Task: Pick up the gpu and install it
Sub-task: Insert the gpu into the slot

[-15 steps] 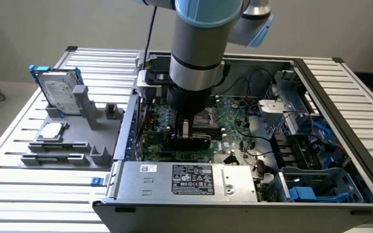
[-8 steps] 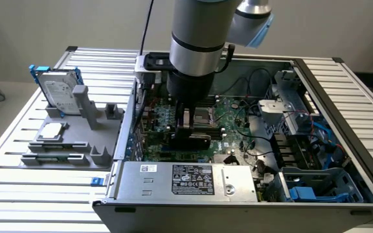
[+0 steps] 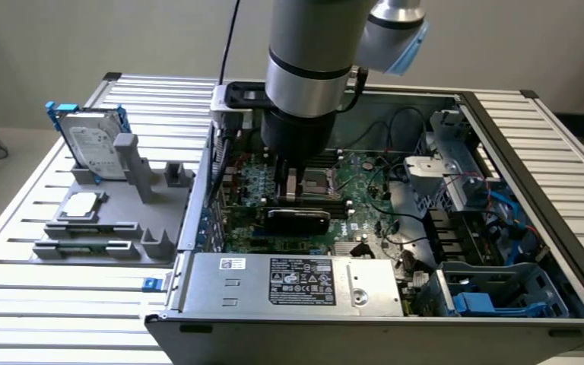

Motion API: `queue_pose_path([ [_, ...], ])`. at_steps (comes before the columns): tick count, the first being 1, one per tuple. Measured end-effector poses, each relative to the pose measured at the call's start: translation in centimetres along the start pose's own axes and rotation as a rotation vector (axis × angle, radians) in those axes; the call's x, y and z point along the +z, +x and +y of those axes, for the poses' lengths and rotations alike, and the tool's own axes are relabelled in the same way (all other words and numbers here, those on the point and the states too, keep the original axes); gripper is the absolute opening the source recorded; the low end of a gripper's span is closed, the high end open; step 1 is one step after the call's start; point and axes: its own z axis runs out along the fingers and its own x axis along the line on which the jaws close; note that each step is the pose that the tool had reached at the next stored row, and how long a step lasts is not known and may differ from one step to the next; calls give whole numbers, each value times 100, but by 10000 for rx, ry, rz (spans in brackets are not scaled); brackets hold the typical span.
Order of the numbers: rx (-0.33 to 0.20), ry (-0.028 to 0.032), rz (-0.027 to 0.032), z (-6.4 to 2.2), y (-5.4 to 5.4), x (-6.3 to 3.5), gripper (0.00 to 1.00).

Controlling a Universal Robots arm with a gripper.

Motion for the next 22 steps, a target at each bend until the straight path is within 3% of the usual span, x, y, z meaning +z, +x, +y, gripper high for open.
queue_pose_path([
  [10, -75, -1, 7, 11, -31, 12, 11],
  [22, -374, -15, 34, 51, -65, 112, 11],
])
